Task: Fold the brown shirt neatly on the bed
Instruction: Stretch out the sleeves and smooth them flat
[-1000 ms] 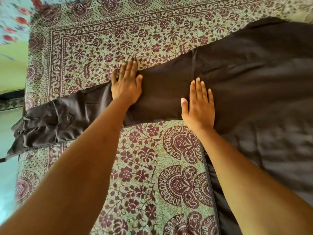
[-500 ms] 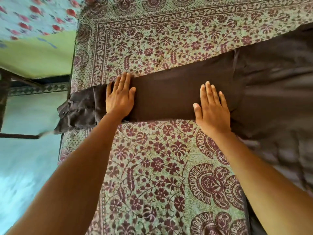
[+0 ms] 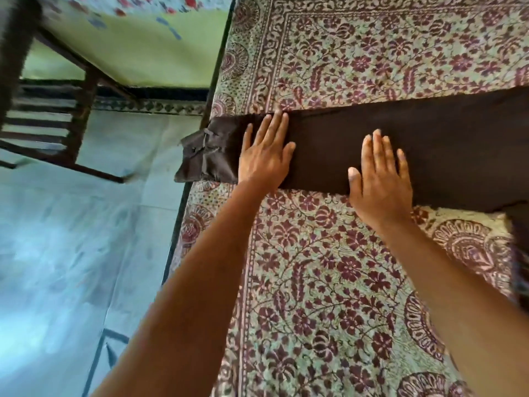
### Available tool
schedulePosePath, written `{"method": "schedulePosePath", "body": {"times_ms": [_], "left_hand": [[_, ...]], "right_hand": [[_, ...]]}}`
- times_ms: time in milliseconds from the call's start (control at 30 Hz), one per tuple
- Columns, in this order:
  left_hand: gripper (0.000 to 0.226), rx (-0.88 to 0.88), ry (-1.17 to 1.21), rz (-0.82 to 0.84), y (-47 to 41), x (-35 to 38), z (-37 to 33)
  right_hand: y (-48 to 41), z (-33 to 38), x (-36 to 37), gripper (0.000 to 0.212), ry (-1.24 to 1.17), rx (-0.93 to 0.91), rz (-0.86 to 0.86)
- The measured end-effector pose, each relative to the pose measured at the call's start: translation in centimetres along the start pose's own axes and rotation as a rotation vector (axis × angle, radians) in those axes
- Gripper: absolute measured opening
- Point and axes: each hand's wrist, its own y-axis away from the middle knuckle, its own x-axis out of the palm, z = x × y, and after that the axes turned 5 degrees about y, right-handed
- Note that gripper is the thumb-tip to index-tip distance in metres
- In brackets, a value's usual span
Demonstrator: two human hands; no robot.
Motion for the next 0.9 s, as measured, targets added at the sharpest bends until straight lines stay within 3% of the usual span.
{"method": "schedulePosePath", "body": {"times_ms": [133,267,400,500,633,733,900], "left_hand": [[0.054,-0.154,0.040,-0.020,0.8,-1.7,7.2],[0.054,-0.588,0.182,0.024,1.4,-2.7,11.6],[0.056,-0.431,0.078,-0.145,0.5,-4.1,8.0],[0.056,-0.160,0.067,-0.051,0.5,-3.2,2.7],[0.057,-0.055,0.062,0.010,1.1,-1.2,3.3],[0.054,-0.117,0.076,-0.030,1.5,-1.4,7.6],[0.048,-0.462,0.204,0.052,2.6,-2.8,13.1]], "right_hand": [[0.0,0.0,-0.1,0.068,0.014,0.004,0.020],[0.0,0.1,-0.4,0.069,0.054,0.016,0.070],[-0.5,1.1,-1.4,0.065,0.065,0.056,0.124],[-0.2,4.1,-1.4,0.068,0.014,-0.019,0.056],[0.2,5.8,-0.1,0.071,0.006,-0.046,0.057],[0.2,5.6,0.1,0.070,0.005,-0.048,0.041],[0.2,5.8,0.1,0.069,0.019,-0.049,0.044]]}}
